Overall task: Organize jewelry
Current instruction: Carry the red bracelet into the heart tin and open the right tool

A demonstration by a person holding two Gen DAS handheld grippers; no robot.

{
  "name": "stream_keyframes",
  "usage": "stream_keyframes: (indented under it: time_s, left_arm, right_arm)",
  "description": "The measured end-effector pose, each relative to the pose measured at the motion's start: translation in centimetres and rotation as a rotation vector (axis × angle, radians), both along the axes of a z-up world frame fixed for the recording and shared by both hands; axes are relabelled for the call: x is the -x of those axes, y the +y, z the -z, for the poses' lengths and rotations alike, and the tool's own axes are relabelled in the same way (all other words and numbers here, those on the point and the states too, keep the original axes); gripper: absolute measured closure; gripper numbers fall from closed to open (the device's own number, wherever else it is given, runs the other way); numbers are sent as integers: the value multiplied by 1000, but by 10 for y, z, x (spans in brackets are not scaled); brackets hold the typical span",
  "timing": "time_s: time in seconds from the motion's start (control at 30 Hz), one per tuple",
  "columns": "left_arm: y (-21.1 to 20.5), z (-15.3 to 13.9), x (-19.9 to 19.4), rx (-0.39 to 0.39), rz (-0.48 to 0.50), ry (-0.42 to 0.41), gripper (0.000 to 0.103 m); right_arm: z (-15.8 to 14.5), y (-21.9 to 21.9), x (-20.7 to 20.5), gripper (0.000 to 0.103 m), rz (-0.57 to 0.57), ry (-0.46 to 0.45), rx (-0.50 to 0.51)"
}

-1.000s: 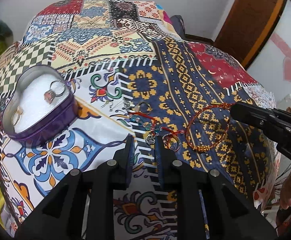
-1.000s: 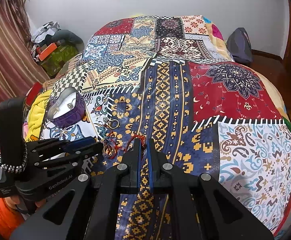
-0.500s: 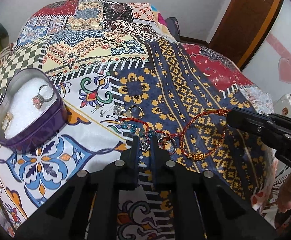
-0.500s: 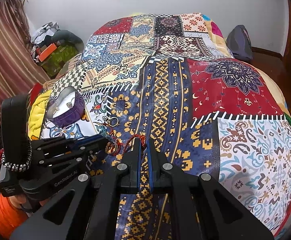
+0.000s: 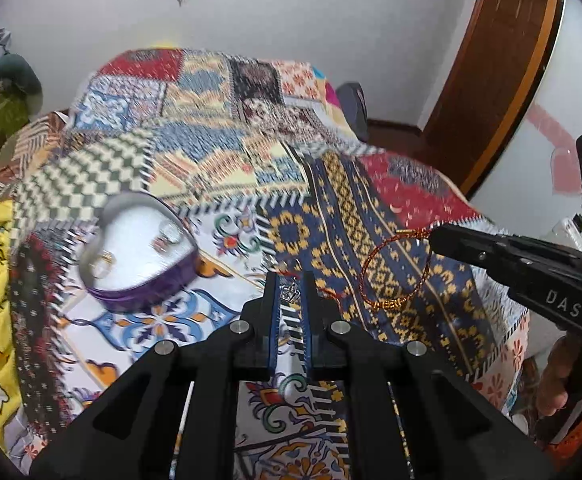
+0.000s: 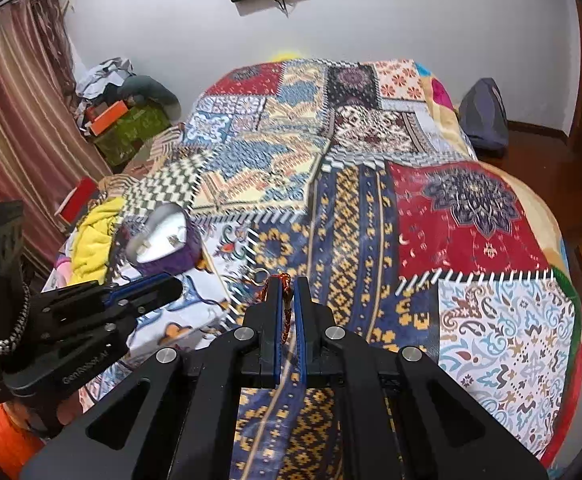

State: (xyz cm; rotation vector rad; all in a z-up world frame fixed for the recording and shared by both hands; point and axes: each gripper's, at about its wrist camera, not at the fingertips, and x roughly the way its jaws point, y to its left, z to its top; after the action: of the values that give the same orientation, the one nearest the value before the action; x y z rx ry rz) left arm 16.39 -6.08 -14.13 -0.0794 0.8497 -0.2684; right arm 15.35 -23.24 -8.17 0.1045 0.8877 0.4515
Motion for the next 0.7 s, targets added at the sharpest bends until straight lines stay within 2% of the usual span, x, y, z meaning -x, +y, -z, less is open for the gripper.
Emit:
stream_keyframes:
  time_s: [0.23,0.7]
  left_arm:
    - [23,-24,13,2,-47,-55,95]
    - [80,-45,28,-14,-161,-129,95]
  right_arm:
    - [-13,22,2,98,-33,-36,-7]
    - [-27,88,0,98,-145,-79,-24]
